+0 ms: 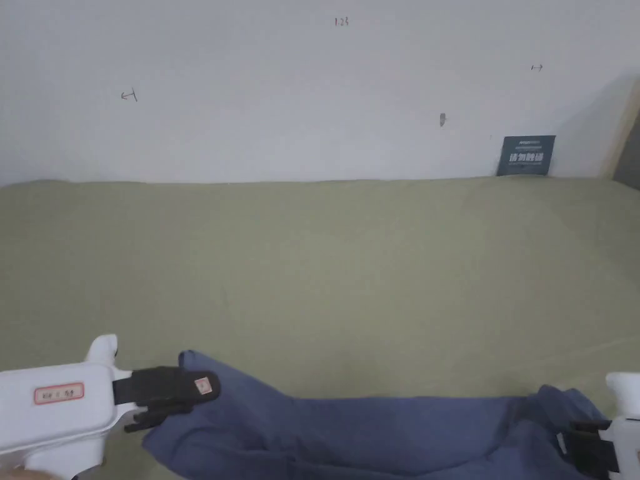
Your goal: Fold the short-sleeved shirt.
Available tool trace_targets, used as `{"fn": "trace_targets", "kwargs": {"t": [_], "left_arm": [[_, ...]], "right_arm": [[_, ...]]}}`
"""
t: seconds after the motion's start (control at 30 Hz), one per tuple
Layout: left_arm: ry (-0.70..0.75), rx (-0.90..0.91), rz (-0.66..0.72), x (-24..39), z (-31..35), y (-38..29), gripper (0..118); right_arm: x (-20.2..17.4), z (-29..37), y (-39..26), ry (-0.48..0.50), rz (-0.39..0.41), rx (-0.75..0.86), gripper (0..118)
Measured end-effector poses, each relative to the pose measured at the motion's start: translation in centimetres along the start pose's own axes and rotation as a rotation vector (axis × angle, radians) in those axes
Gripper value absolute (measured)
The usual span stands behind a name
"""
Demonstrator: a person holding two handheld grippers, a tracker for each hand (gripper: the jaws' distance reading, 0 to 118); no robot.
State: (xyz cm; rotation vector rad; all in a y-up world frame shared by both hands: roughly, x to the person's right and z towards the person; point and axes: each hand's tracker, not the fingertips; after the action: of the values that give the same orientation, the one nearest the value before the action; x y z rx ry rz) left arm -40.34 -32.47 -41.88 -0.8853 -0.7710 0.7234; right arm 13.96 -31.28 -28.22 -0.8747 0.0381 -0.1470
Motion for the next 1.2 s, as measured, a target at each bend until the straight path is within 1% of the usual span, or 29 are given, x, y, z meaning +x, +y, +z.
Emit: {"fn": "trace_targets", "kwargs": {"t": [0.03, 0.1, 0.23, 0.33, 0.4, 0.43, 0.47, 0.5, 0.53, 0.57, 0.63, 0.7, 0.77, 0.8, 0.83, 0.87, 0.9, 0.93, 0.97, 1.0, 1.07, 1.13, 1.2], "left_arm": [[-0.016, -0.008, -0.021, 2.0, -1.1, 0.1, 8], [0.003, -0.032, -0.049, 5.7, -4.1, -0.1, 8], [0.028, -0.084, -0.029, 9.1, -11.0, -1.3, 8], [0.032, -0.144, 0.003, 8.3, -16.1, -2.2, 8], [0.034, -0.188, 0.056, 7.9, -18.7, -3.6, 8], [0.021, -0.211, 0.056, 7.8, -19.7, -4.2, 9], [0.015, -0.22, 0.054, 7.7, -20.8, -4.8, 15], [0.028, -0.237, 0.046, 7.5, -21.7, -5.2, 31], [0.047, -0.251, 0.047, 7.5, -22.1, -5.7, 70], [0.055, -0.256, 0.051, 7.3, -22.4, -5.9, 78], [0.029, -0.251, 0.083, 6.9, -22.0, -6.0, 88], [-0.061, -0.203, 0.091, 7.1, -20.4, -5.7, 87], [-0.094, -0.161, 0.061, 6.8, -18.6, -5.3, 84], [-0.074, -0.122, 0.037, 6.6, -17.5, -5.2, 80], [-0.057, -0.094, 0.021, 6.2, -16.8, -5.2, 64], [-0.033, -0.067, 0.02, 5.6, -16.3, -5.2, 37], [-0.023, -0.072, 0.039, 5.0, -16.1, -5.3, 7], [-0.005, -0.065, 0.073, 4.5, -16.0, -5.7, 1], [0.008, -0.073, 0.107, 3.8, -16.0, -6.1, 1], [-0.017, -0.09, 0.134, 3.1, -16.4, -6.7, 1], [-0.043, -0.099, 0.123, 2.9, -17.5, -8.1, 1], [-0.052, -0.12, 0.117, 2.8, -19.6, -9.5, 1], [-0.079, -0.18, 0.169, 2.2, -22.8, -11.6, 1]], "right_arm": [[0.4, 0.2, 0.0, 0.001, -0.007, 0.005, 6], [1.0, 0.6, 0.0, 0.002, -0.021, 0.017, 6], [2.3, 1.2, -0.3, 0.006, -0.045, 0.032, 6], [3.3, 1.6, -0.6, 0.007, -0.058, 0.036, 6], [3.8, 1.6, -0.9, 0.004, -0.068, 0.04, 6], [4.1, 1.6, -1.0, 0.003, -0.071, 0.038, 6], [4.3, 1.5, -1.0, 0.0, -0.074, 0.036, 6], [4.5, 1.4, -1.1, -0.004, -0.077, 0.033, 6], [4.6, 1.3, -1.2, -0.005, -0.079, 0.03, 6], [4.8, 1.2, -1.3, -0.007, -0.083, 0.028, 6], [5.0, 1.1, -1.4, -0.005, -0.094, 0.025, 6], [5.1, 1.1, -1.5, -0.001, -0.099, 0.023, 6], [5.0, 1.2, -1.4, -0.005, -0.095, 0.019, 6], [4.9, 1.2, -1.4, -0.008, -0.09, 0.019, 6], [4.9, 1.3, -1.4, -0.009, -0.087, 0.021, 6], [4.8, 1.3, -1.4, -0.009, -0.086, 0.021, 6], [4.7, 1.5, -1.5, -0.007, -0.085, 0.022, 6], [4.5, 1.7, -1.5, -0.004, -0.082, 0.023, 6], [4.4, 1.8, -1.5, -0.002, -0.079, 0.025, 6], [4.2, 2.0, -1.5, 0.0, -0.073, 0.027, 6], [3.9, 2.3, -1.5, 0.005, -0.066, 0.033, 6], [3.7, 2.6, -1.4, 0.007, -0.065, 0.041, 6], [3.5, 2.9, -1.2, 0.009, -0.061, 0.051, 6]]}}
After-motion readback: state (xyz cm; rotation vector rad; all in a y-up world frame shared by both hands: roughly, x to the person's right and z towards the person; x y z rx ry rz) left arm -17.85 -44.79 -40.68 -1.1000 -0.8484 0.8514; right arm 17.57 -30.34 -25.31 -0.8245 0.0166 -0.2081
